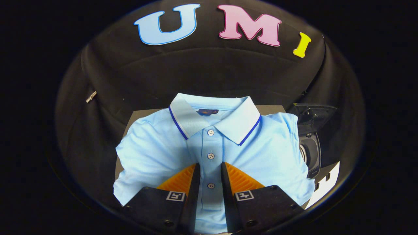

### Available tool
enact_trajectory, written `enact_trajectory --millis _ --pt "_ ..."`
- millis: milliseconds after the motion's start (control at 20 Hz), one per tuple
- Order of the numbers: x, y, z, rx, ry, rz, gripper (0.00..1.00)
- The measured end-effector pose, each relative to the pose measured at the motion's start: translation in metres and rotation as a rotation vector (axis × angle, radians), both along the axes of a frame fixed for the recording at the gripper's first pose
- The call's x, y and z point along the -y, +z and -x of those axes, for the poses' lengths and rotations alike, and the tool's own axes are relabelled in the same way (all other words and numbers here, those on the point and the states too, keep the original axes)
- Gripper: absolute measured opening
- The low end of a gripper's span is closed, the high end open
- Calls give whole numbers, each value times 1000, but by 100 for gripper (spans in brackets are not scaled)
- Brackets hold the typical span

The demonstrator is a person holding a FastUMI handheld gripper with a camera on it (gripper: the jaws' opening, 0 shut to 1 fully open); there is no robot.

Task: Put the clothes into the washing machine and then close the washing machine lid.

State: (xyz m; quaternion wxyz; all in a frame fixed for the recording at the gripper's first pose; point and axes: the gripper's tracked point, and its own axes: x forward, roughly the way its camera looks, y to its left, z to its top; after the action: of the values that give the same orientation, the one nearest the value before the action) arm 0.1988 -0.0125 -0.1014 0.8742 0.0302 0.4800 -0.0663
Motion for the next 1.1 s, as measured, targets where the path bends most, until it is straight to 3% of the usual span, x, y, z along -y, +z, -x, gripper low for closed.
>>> enact_trajectory --millis 100,150,500,1100 --pt "-1 0 -2 12 12 8 41" --pt "0 -1 -3 21 19 11 10" --pt "3 27 -2 160 11 -34 10" --pt "3 85 0 306 33 51 5"
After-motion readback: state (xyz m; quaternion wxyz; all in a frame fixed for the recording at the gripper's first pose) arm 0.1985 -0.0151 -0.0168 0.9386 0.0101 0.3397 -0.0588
